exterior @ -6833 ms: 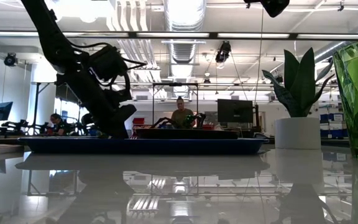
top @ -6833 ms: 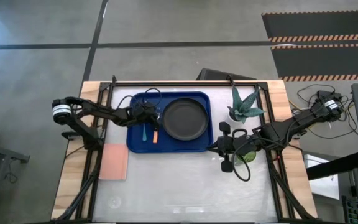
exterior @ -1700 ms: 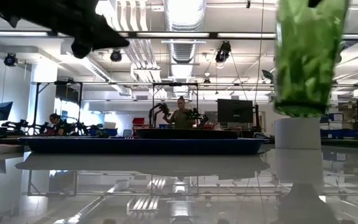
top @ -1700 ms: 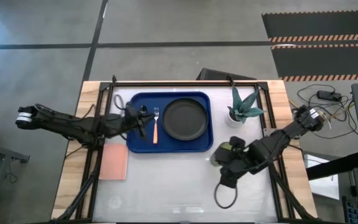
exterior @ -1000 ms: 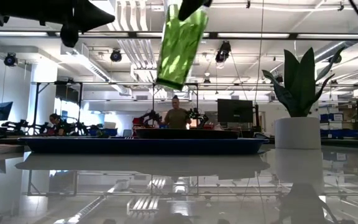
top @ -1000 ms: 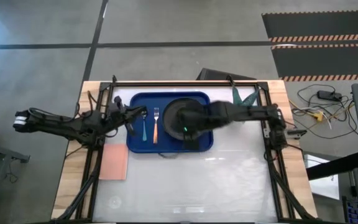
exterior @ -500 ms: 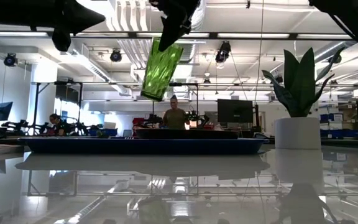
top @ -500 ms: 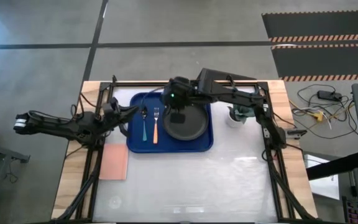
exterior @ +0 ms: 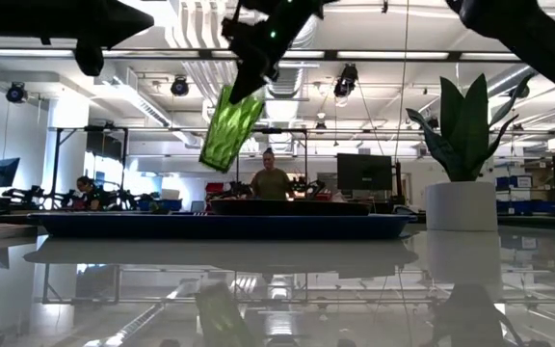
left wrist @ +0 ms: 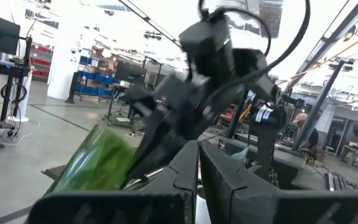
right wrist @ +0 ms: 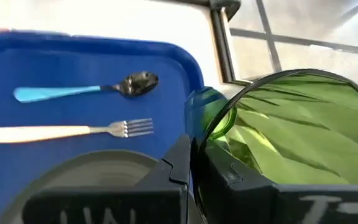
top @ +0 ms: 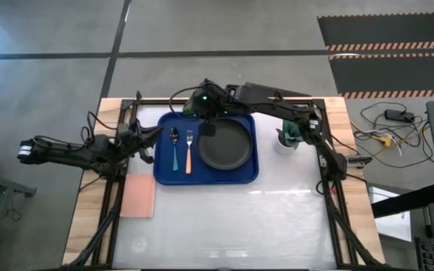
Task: Pick and place plate/cup/fork/spoon on tray
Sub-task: Put the green cup on the blue serving tray to the top left of the black plate
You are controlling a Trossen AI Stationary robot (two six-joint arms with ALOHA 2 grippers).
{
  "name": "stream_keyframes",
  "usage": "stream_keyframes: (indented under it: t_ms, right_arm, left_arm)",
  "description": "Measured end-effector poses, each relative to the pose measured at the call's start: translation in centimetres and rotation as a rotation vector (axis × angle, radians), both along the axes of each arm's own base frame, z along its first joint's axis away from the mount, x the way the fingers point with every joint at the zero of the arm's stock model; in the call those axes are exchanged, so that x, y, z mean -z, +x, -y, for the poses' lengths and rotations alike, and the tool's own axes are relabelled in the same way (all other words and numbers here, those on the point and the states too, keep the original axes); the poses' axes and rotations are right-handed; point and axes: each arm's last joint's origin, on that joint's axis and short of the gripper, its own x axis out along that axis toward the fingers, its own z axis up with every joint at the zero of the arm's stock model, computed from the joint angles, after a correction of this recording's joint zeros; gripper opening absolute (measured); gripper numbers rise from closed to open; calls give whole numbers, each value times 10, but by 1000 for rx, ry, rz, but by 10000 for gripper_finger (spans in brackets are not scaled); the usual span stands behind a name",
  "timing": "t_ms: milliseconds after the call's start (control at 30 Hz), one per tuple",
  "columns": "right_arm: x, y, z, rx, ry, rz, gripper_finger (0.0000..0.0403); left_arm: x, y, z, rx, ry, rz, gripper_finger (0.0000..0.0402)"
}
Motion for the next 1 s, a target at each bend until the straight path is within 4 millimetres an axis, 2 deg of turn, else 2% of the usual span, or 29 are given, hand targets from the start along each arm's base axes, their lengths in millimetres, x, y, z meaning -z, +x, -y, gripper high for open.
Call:
stream_keyframes:
  t_ms: [200,333,633,1000]
  right_arm:
    - [32,15,12,-27,-25,-55,8]
    - [45,20,15,-44,-34,-88,8]
    - [61,23,18,-61,-28,-145,8]
    - [62,22,15,-113,20,-144,8]
  left_arm:
    - [0,0,0,-1,2,0,0]
    - [0,0,0,-7,20,-9,0]
    - [-1,-1,0,-7,21,-7,0]
    - [-1,-1,0,-8,20,-7,0]
